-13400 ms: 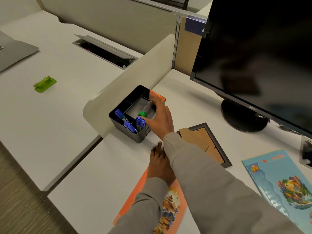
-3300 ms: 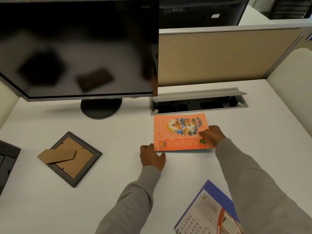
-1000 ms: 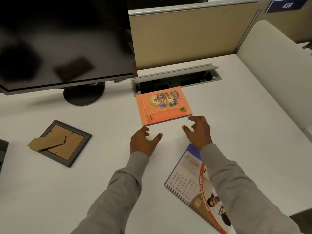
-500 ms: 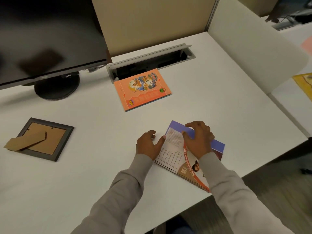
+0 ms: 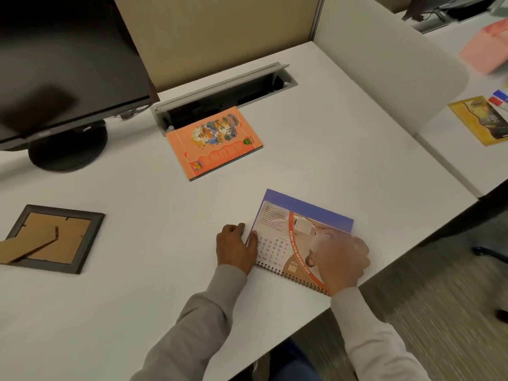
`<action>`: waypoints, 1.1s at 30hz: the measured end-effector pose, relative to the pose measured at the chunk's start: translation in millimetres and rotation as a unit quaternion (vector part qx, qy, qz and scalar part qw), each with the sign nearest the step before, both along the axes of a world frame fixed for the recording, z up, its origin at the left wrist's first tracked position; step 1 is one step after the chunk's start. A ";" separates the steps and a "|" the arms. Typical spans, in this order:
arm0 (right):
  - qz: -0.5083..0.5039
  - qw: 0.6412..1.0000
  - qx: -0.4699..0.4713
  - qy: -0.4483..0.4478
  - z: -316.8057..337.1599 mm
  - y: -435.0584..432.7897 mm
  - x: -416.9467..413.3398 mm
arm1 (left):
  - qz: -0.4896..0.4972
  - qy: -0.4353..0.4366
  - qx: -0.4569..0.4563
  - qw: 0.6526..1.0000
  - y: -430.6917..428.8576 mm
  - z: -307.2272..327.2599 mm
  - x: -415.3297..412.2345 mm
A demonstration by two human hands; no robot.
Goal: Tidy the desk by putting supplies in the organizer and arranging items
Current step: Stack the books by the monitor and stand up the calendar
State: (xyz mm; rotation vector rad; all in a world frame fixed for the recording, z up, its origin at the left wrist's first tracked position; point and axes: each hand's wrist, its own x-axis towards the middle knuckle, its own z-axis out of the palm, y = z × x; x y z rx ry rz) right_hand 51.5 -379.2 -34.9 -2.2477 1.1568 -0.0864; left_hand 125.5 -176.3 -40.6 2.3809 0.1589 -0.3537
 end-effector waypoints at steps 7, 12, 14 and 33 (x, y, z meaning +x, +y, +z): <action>-0.023 0.998 0.050 -0.011 8.3 -2.7 -1.5 | -0.020 0.007 -0.003 1.000 -7.8 3.1 -1.1; -0.044 0.996 0.074 -0.032 13.4 -6.5 -0.9 | -0.010 0.007 -0.013 1.000 -13.0 6.0 -4.8; -0.048 0.995 0.080 -0.042 16.5 -7.3 0.4 | -0.003 0.002 -0.018 1.000 -13.2 6.9 -6.2; 0.089 0.951 0.205 -0.214 66.8 -3.9 74.1 | 0.202 -0.064 -0.143 0.967 49.8 63.4 37.8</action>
